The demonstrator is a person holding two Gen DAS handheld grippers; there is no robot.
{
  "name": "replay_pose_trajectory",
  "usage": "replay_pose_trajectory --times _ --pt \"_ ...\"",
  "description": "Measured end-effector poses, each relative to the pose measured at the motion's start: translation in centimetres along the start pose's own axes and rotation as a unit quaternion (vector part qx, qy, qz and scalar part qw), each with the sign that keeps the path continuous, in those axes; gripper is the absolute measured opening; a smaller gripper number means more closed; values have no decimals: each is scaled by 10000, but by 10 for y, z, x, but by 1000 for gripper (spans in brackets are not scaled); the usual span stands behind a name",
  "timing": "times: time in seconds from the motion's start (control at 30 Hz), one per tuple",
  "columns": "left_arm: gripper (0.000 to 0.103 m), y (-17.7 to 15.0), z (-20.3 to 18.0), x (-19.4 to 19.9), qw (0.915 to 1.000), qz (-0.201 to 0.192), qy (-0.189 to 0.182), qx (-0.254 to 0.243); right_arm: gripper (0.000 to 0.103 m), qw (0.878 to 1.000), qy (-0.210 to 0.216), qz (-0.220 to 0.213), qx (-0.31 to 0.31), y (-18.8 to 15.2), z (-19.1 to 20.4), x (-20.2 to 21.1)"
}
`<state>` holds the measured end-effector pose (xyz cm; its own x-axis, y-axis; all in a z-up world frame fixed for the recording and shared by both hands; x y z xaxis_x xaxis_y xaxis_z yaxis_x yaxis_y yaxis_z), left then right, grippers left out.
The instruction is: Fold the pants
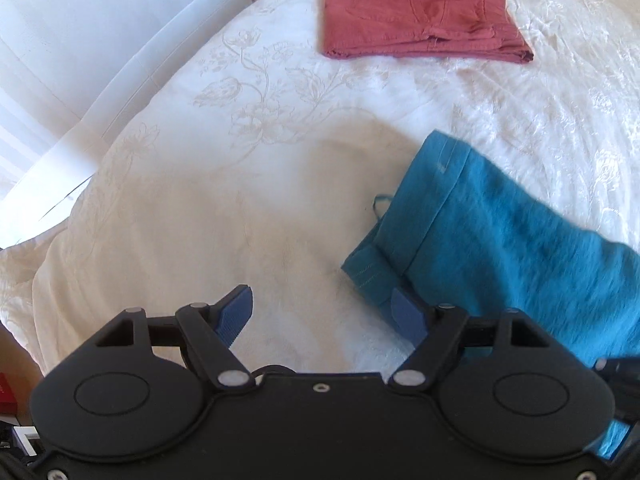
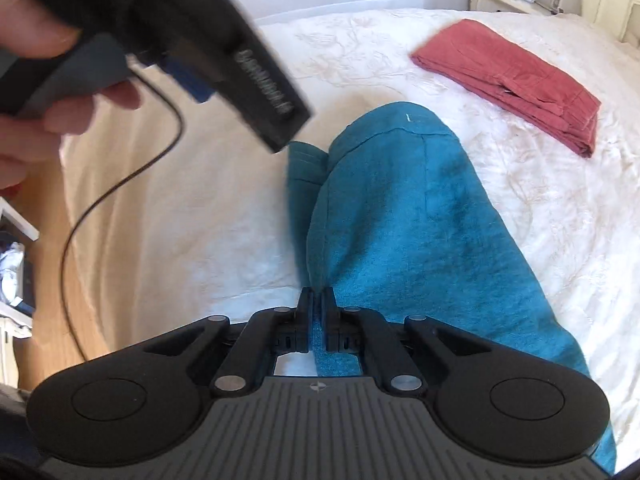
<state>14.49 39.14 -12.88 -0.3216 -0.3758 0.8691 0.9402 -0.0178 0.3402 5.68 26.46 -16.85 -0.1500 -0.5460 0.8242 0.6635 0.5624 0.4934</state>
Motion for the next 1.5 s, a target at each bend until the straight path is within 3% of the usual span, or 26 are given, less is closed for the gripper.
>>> replay_pose_trajectory --times 0.2,0.33,0.4,0.43,0.57,0.63,0.77,0.83,0.97,1.03,1.1,1.17,1.33,1.47,1.5 --pt "79 20 -40 -3 9991 -179 -251 -301 5 9984 -358 425 -141 -14 0 -40" --pt "80 33 -90 -6 9939 -417 -619 -815 5 9983 -226 443 -314 -16 -2 -42" --pt "81 35 -115 -16 9898 -346 -860 -1082 5 9983 -268 460 -256 -17 0 -44" --pt "81 34 -123 -26 9890 -248 -853 -1181 5 9983 -295 444 -243 -17 1 -44" --pt "80 16 -125 -64 9876 85 -105 -1565 8 9981 -355 290 -410 -21 2 -24" --pt "82 3 -118 -75 9858 218 -56 -1666 10 9973 -369 187 -604 -26 -4 -2" --pt "89 -14 -108 -80 9812 75 121 -1922 13 9911 -582 -72 -1199 -39 -33 48" --pt "89 -18 -108 -80 9790 24 155 -2035 23 9801 -850 -312 -1769 -49 -68 79" --pt "90 -20 -112 -83 9774 15 237 -2102 28 9426 -1448 -742 -2915 -71 -140 121" --pt "91 -19 -113 -83 9778 46 245 -2082 32 9192 -1718 -805 -3451 -89 -182 128" --pt "91 -19 -113 -83 9777 65 241 -2084 32 9053 -1762 -775 -3786 -101 -209 130" --pt "92 -19 -113 -83 9778 84 232 -2080 32 8940 -1584 -734 -4127 -115 -233 125" --pt "92 -15 -112 -84 9784 105 217 -2054 35 8887 -620 -490 -4516 -132 -246 103" --pt "90 -13 -110 -77 9785 39 238 -2048 35 8922 -118 -434 -4493 -136 -238 100" --pt "87 -12 -110 -72 9789 1 234 -2030 30 8969 20 -474 -4398 -134 -231 101"
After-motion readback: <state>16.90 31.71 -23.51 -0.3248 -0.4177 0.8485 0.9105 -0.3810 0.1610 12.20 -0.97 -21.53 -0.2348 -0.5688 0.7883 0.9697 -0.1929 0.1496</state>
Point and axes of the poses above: each gripper's, at about its wrist camera, not at the fingertips, and x roughly against the way its jaws point, z to its left, y to its top, the point moved 7 cm from there along -x, roughly the way its jaws point, and after that the axes turned 12 degrees about y, right-handed, at the moved point
